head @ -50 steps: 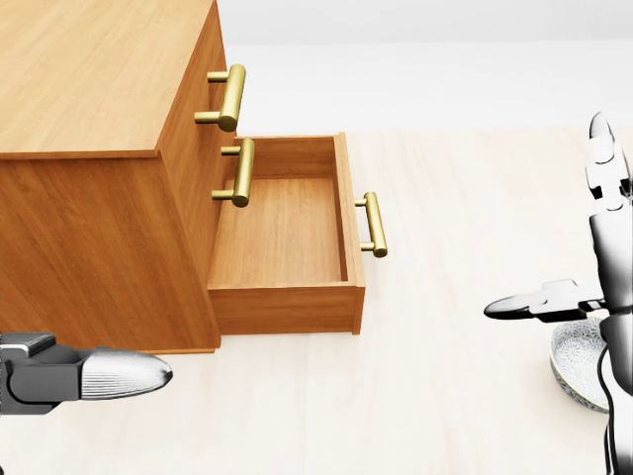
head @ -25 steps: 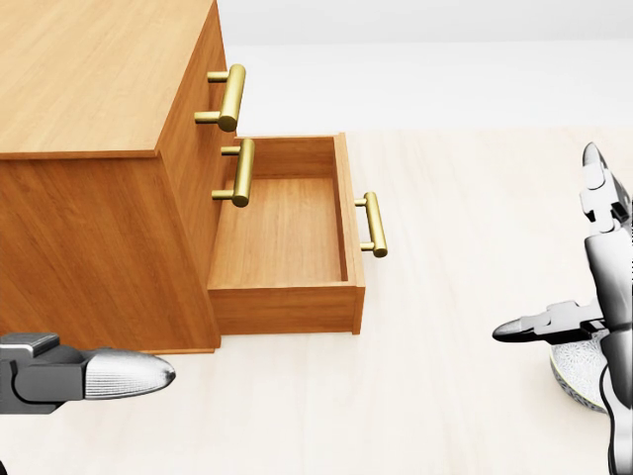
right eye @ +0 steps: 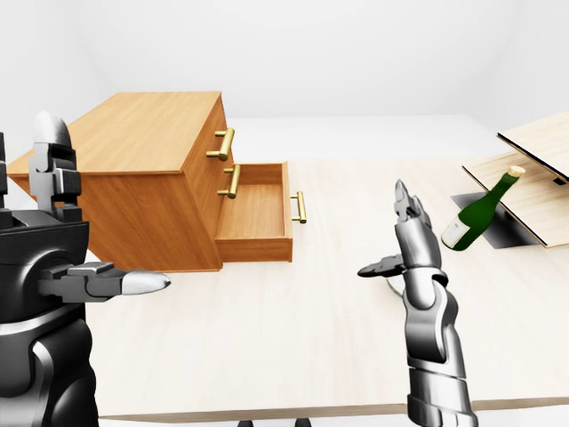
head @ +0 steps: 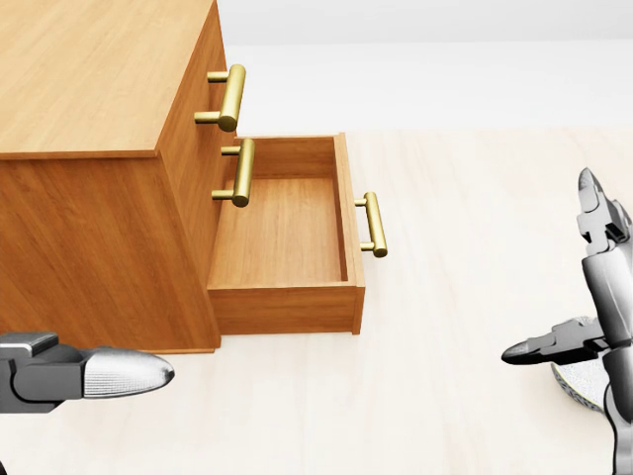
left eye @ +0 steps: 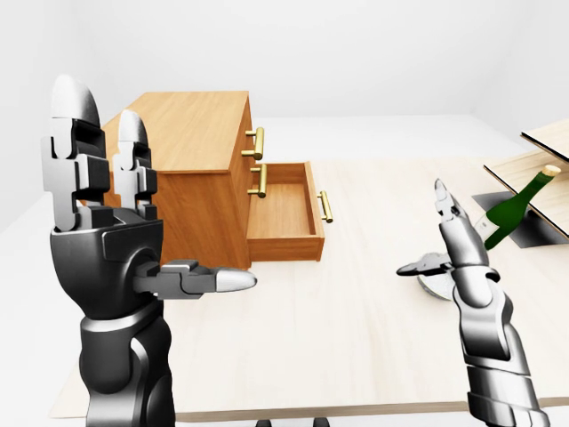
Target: Put the bowl on top of the cabinet.
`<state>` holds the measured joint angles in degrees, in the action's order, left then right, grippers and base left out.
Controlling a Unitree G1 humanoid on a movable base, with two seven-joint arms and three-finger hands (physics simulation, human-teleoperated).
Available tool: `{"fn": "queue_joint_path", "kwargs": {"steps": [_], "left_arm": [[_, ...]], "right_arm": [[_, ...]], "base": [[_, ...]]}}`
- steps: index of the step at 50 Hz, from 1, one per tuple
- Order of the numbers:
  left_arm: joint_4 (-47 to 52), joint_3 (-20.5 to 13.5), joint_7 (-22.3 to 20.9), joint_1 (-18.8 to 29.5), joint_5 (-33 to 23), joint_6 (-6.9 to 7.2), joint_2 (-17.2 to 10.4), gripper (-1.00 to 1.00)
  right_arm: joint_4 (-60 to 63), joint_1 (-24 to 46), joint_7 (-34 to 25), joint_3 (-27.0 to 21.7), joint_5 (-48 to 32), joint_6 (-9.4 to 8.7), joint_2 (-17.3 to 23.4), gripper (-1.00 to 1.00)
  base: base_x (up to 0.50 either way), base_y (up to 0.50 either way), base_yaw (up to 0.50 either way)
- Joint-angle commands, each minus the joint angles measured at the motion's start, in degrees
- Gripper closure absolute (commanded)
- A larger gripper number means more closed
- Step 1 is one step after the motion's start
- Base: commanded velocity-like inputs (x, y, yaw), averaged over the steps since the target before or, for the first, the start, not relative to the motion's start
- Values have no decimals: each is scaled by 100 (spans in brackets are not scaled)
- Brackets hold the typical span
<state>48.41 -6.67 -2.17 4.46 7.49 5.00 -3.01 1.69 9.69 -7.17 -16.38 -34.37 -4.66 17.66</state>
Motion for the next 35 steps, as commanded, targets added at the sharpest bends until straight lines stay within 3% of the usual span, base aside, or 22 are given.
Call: {"fn": "queue_joint_path", "kwargs": {"steps": [1, 12, 20, 35], "left_arm": [[15, -9, 1, 0, 5, 0, -2, -100], [59, -10, 21, 43, 9, 0, -9, -100], [59, -10, 22, 43, 11, 0, -10, -100], [58, -9, 25, 42, 10, 0, -10, -100]], "right_arm": [[-23, -156, -49, -67, -226, 144, 34, -100], [-39, -295, -78, -148, -346, 349, 29, -100], [87, -377, -153, -165, -414, 373, -21, -100], [-139, -551, -18, -140, -587, 683, -71, -100]], "base": [[0, 0, 0], [0, 0, 0], [0, 0, 0], [0, 0, 0]]}}
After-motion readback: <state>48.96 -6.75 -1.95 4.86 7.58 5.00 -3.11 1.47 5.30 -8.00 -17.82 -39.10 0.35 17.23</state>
